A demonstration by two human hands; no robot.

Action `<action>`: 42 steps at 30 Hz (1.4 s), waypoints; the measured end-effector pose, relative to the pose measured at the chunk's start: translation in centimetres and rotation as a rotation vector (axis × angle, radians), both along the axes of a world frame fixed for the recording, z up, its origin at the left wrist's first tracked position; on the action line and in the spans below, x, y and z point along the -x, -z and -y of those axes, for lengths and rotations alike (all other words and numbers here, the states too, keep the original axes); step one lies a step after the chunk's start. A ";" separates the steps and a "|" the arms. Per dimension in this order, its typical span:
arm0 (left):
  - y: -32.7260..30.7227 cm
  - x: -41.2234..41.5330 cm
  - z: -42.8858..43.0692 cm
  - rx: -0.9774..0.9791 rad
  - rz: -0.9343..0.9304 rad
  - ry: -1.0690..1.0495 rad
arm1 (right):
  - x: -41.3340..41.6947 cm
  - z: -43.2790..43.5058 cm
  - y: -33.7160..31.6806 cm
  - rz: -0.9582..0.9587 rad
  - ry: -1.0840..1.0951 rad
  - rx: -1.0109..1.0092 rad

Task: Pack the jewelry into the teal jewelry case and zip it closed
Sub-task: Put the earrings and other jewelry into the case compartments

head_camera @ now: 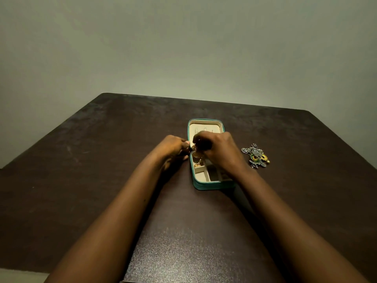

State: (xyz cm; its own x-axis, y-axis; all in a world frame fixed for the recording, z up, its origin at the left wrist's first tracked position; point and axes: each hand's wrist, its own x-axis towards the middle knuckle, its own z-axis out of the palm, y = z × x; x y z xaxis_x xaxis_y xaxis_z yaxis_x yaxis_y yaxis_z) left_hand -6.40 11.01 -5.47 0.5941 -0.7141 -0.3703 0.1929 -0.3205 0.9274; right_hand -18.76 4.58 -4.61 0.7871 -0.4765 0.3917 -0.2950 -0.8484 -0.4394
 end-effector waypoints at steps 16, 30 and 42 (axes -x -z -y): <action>-0.3 0.1 -0.4 -0.014 0.077 0.061 | 0.4 -0.1 0.3 -0.171 -0.104 0.012; -0.1 0.1 -0.3 0.019 0.002 0.018 | -0.3 -1.1 0.3 0.020 0.232 -0.167; -0.1 0.3 -0.2 0.015 0.019 0.011 | 0.1 -1.6 -0.5 -0.060 0.325 -0.318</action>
